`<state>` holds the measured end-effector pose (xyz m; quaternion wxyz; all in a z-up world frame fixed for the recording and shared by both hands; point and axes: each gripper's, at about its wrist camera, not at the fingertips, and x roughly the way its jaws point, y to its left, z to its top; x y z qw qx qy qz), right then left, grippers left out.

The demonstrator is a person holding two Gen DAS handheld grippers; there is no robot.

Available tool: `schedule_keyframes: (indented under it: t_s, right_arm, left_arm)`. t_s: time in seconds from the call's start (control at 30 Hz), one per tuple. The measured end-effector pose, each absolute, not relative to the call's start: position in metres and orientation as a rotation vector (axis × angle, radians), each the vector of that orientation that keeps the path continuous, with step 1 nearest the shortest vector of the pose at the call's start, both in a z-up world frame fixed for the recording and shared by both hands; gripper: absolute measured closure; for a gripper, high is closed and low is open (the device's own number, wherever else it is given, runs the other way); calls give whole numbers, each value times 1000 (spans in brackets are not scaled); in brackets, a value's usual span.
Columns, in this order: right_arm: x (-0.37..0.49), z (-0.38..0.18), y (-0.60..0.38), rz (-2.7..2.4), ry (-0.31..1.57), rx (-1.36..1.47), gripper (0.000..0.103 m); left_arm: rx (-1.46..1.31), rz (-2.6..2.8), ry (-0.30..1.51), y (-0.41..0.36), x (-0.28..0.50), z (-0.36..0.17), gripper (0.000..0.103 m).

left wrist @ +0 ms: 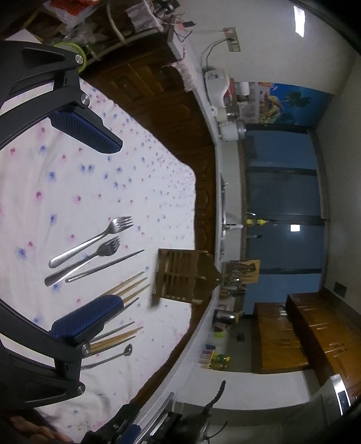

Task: Organize utensils

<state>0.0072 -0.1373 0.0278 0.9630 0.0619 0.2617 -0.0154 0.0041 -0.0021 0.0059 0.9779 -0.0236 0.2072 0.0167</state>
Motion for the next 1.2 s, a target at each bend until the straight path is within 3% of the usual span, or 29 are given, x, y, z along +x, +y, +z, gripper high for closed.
schedule_keyframes:
  t_s: [0.3,0.47,0.63,0.83,1.2]
  right_arm:
    - [47,16,-157,-6,631,178,2]
    - [77,3,-171,16,716,231,20]
    - [110,-12,-185,19,802,282,47]
    - [143,-25,-196,35,879,316,71]
    - [203,-77,-183,100,1091,342,87]
  left_arm:
    - [-100,-16,553,11,70,18,1]
    - [-97,-40,600,11,107,22,3]
    - [-79,-97,682,1,149,23,16]
    - [-90,-160,792,-10,196,17,38]
    - [-112,-222,970,-29,276,-6,65]
